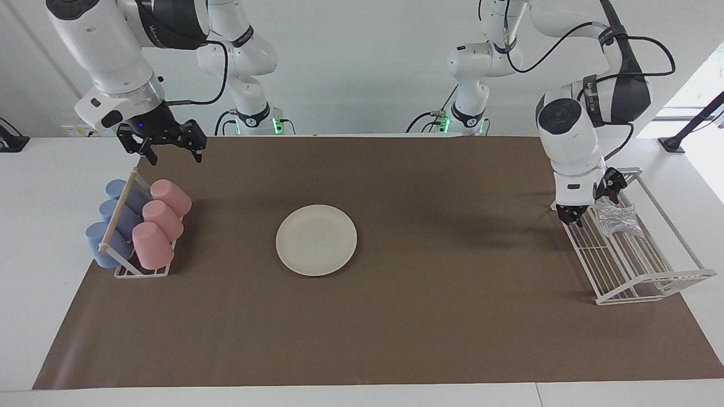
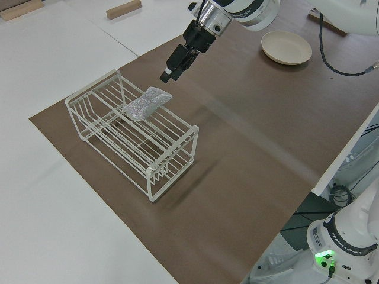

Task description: Wipe plate with sponge

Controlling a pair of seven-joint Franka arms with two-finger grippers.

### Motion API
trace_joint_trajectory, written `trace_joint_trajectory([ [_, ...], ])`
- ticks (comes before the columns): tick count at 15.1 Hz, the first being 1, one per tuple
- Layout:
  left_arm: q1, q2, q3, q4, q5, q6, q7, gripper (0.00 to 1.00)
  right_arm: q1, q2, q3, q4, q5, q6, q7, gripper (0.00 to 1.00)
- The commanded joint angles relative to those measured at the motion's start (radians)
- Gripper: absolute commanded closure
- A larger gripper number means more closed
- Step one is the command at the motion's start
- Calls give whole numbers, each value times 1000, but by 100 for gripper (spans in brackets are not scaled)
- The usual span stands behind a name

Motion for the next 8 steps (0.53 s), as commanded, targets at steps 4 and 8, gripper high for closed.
trace_joint_trajectory([
  [4, 6, -34, 10, 173, -363, -189, 175, 0, 2, -10, 7, 3, -5, -13, -8, 0],
  [8, 7, -53, 18, 241, -512, -397, 306, 0, 4, -11, 9, 3, -5, -16, -10, 0],
])
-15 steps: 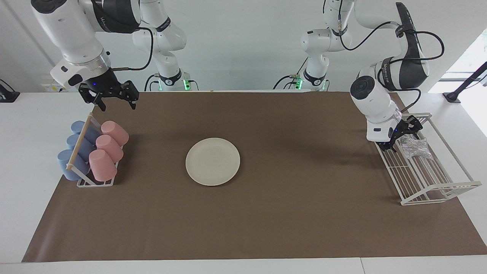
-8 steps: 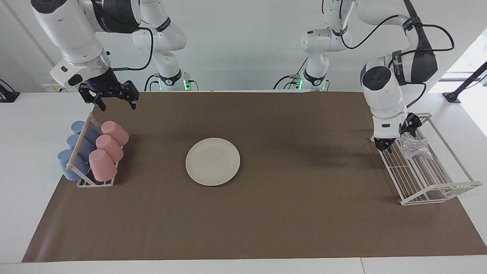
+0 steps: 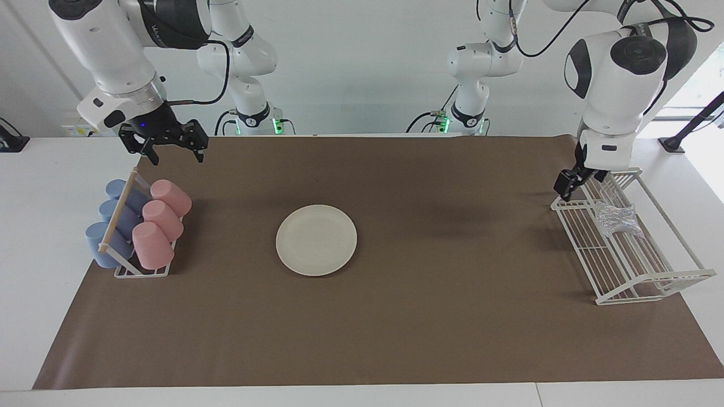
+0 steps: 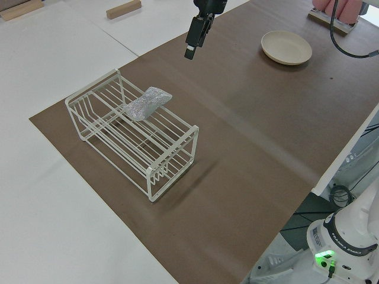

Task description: Wipe plate with sponge

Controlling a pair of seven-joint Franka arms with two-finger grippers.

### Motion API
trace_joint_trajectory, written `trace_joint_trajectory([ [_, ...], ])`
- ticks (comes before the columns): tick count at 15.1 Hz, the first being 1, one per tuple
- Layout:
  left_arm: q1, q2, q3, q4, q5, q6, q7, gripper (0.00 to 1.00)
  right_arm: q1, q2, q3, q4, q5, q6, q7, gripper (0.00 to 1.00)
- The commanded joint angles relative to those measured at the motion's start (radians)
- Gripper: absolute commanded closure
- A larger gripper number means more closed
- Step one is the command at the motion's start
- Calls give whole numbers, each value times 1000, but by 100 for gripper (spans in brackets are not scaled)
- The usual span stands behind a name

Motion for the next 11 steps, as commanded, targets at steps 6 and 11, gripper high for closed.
trace_joint_trajectory([
  [6, -6, -54, 4, 123, -223, -304, 207, 0, 2, -11, 16, 2, -3, -19, 2, 0],
  [11, -72, -103, 44, 129, -251, -277, 239, 0, 2, -9, 16, 4, -2, -17, 2, 0],
])
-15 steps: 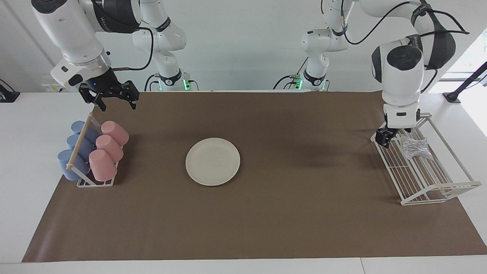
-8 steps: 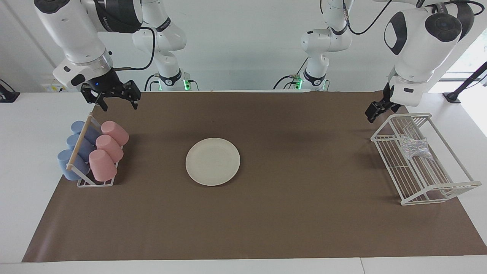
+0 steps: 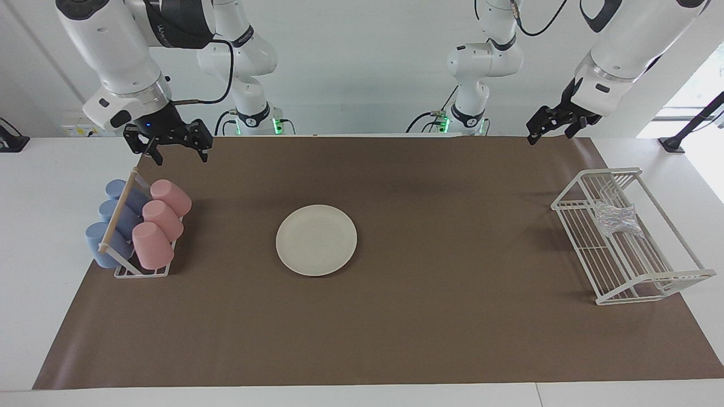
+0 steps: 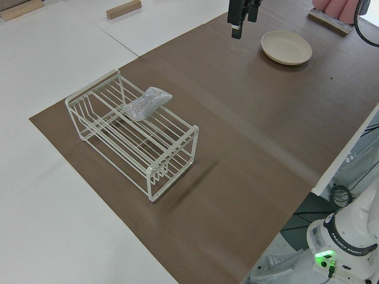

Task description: Wipe plate with sponge

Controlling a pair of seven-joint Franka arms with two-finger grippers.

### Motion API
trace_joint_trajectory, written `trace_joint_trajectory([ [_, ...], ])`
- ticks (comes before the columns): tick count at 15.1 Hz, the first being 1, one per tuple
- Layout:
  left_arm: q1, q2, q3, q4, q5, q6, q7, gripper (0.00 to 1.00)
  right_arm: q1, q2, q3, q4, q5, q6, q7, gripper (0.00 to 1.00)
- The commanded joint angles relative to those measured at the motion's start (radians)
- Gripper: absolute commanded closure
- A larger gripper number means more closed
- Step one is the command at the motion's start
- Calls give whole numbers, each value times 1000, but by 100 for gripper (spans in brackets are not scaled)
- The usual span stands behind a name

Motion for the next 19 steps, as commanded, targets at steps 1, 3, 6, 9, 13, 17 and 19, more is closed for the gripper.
trace_joint_trajectory([
  [1, -37, -20, 31, -6, 13, 53, 81, 0, 2, -9, 1, 4, -2, -17, 4, 0],
  [3, -31, -12, 31, -31, 26, 95, 104, 0, 2, -9, 1, 4, -2, -17, 12, 0],
  [6, -31, -10, 33, -48, 30, 124, 103, 0, 2, -11, 5, 4, -3, -17, 13, 0],
  [9, -35, -20, 34, -89, 30, 142, 98, 0, 2, -9, 9, 4, -3, -19, 13, 0],
  [13, -31, -20, 34, -98, 30, 181, 95, 0, 2, -9, 9, 5, -3, -19, 13, 0],
  [17, -31, -21, 34, -99, 30, 176, 95, 0, 2, -9, 16, 5, -2, -19, 13, 0],
  [19, -31, -21, 34, -99, 30, 173, 97, 0, 2, -9, 16, 5, -3, -19, 13, 0],
])
